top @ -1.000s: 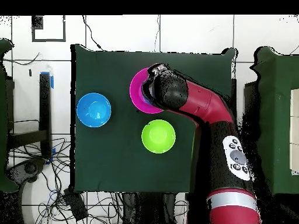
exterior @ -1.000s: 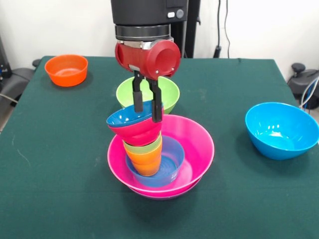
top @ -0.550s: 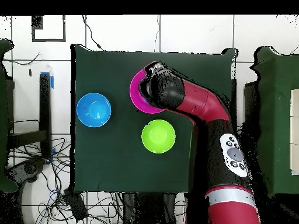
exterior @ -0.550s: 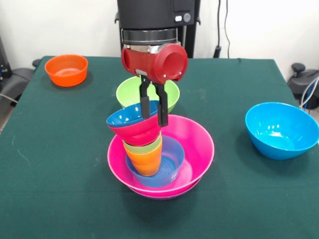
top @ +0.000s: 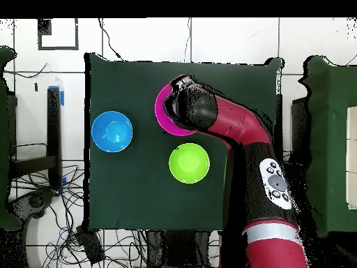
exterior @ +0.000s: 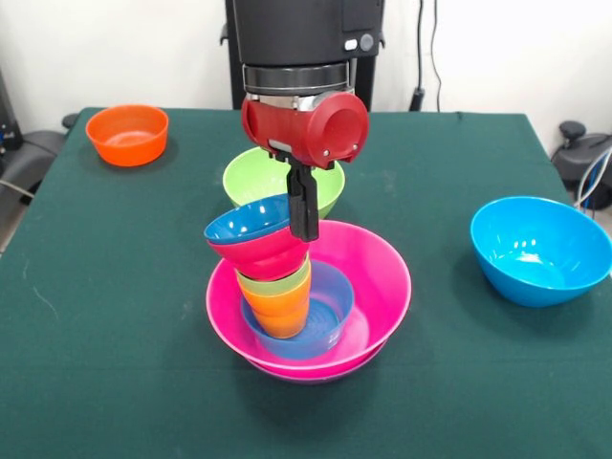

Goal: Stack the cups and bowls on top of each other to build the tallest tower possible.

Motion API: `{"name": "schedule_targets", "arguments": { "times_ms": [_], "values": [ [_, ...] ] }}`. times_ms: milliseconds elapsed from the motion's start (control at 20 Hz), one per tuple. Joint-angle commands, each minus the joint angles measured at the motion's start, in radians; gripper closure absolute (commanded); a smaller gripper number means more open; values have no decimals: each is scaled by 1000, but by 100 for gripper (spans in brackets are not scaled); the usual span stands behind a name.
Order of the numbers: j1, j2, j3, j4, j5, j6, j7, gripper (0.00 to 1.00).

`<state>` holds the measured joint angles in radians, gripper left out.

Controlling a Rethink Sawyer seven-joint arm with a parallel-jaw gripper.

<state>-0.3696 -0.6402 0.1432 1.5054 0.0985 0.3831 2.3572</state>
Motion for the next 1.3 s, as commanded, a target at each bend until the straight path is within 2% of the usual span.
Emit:
{"name": "schedule_targets", "arguments": {
  "times_ms": [50,500,900,1300],
  "values": [
    [8,21,64,77,-10,56,28,100],
    [4,19,70,91,-9,40,32,100],
    [-13,-31,48,128,-29,127,-16,100],
    [-35,-39,52,143,-45,144,-43,100]
  ]
}}
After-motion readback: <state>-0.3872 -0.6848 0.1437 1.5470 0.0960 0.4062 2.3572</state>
